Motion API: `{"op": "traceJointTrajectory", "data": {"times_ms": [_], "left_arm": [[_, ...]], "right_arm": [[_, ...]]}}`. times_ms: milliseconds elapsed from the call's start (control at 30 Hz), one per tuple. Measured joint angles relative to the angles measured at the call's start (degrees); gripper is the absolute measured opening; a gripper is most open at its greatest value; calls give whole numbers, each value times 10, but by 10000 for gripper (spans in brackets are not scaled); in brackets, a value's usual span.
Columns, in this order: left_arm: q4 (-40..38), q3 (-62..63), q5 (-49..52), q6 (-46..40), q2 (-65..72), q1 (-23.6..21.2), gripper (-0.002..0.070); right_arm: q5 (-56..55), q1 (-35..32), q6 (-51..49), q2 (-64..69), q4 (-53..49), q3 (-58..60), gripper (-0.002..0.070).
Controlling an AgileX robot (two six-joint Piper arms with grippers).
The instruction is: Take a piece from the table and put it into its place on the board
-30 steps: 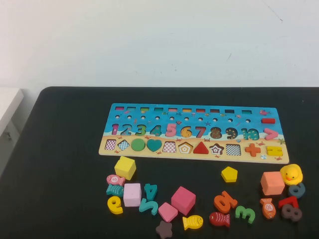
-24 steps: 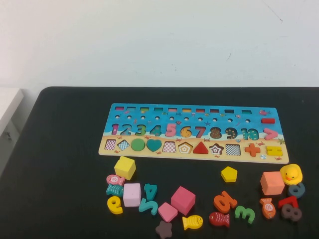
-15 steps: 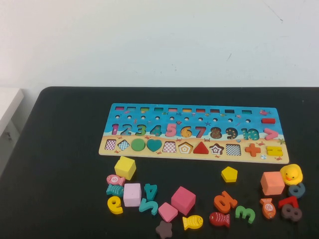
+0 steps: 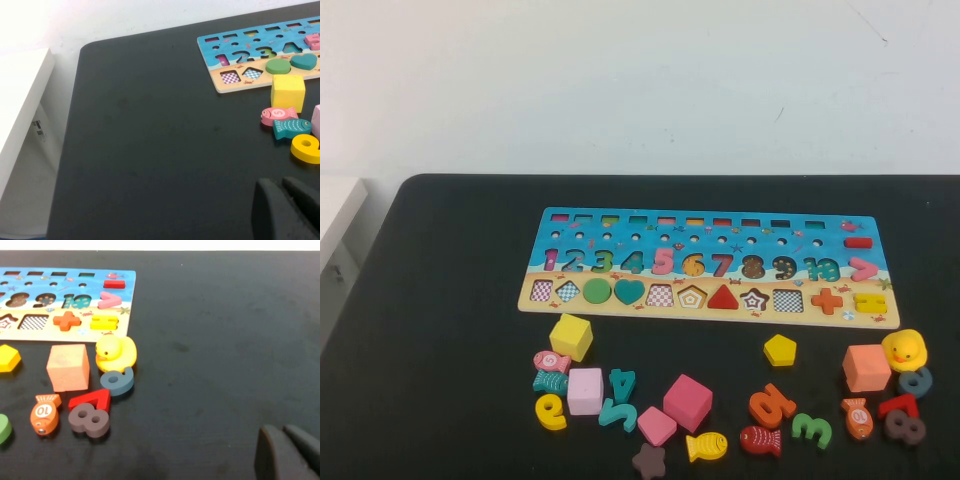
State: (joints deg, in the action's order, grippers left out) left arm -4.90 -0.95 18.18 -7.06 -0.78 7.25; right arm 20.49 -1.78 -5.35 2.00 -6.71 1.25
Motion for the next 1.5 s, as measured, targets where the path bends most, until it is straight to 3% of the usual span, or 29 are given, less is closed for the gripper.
{"op": "traceJointTrajectory", "data": {"times_ms": [1033, 1500], "left_arm": [[0, 0, 0, 0, 0, 0, -2], [0, 0, 0, 0, 0, 0, -2]], "right_arm": [[-16, 0, 0, 0, -4, 1, 19], [-461, 0, -1, 1, -29, 6, 19]]}}
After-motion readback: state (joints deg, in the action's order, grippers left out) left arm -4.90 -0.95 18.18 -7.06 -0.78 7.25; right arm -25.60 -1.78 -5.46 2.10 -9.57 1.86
